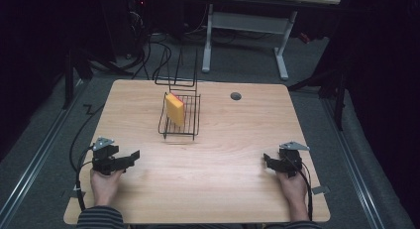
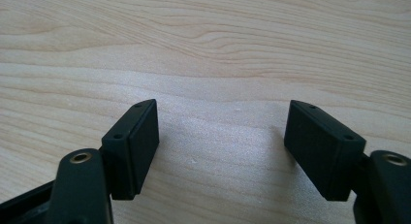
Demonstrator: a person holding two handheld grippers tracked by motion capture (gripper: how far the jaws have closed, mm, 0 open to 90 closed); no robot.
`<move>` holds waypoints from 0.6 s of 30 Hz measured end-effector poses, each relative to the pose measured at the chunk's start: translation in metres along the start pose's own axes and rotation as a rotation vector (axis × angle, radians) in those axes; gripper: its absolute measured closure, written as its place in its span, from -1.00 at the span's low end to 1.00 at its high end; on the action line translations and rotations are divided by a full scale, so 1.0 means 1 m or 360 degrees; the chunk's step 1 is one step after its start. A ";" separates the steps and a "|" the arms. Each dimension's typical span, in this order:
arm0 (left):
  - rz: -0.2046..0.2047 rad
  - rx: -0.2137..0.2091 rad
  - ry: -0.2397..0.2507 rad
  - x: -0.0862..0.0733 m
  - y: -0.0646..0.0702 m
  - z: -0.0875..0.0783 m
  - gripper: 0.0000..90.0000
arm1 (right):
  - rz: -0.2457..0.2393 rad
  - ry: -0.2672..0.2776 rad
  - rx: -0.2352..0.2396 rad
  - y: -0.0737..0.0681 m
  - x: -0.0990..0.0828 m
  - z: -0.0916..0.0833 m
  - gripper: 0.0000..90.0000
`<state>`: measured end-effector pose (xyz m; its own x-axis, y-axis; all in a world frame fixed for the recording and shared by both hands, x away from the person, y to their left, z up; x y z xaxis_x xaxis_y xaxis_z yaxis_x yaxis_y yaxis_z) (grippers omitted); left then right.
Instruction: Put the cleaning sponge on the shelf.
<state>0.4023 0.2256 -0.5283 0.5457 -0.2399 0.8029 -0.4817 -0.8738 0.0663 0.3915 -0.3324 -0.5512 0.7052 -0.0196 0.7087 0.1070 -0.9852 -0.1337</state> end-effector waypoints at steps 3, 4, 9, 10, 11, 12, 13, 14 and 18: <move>-0.0001 0.0000 -0.0006 -0.001 0.000 0.001 -0.79 | 0.0000 0.0000 0.0000 0.000 0.000 0.000 -0.36; 0.0002 0.0008 -0.0010 -0.002 0.000 0.003 -0.79 | 0.0000 0.0000 0.0000 0.000 0.000 0.000 -0.36; 0.0035 0.0057 -0.0037 -0.004 -0.001 0.005 -0.79 | 0.0001 0.0000 0.0000 0.000 0.000 0.000 -0.36; 0.0048 0.0075 -0.0048 -0.004 0.000 0.006 -0.79 | 0.0001 0.0000 0.0000 0.000 0.000 0.000 -0.36; 0.0060 0.0088 -0.0059 -0.005 0.000 0.007 -0.79 | 0.0001 0.0004 0.0001 0.000 0.000 0.000 -0.36; 0.0063 0.0095 -0.0067 -0.006 0.000 0.008 -0.79 | 0.0001 0.0004 0.0001 0.000 0.000 0.000 -0.36; 0.0070 0.0105 -0.0074 -0.007 -0.001 0.009 -0.79 | 0.0000 0.0001 0.0000 0.000 0.000 0.000 -0.36; 0.0079 0.0115 -0.0089 -0.008 -0.001 0.011 -0.79 | 0.0000 0.0000 -0.0001 0.000 0.000 0.000 -0.36; 0.0112 0.0161 -0.0133 -0.012 -0.001 0.017 -0.78 | -0.0001 0.0001 -0.0002 0.000 0.000 0.000 -0.36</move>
<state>0.4082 0.2218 -0.5483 0.5703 -0.3327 0.7511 -0.4516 -0.8907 -0.0517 0.3915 -0.3324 -0.5512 0.7048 -0.0191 0.7091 0.1067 -0.9854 -0.1326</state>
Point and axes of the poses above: each handheld gripper's, and its own axes: z roughly forward along the jaws, x roughly out of its top, y roughly to its right, the point moved 3 cm from there along z, roughly forward along the jaws, and after that the axes turned 12 degrees about z, right-handed, at the moved point
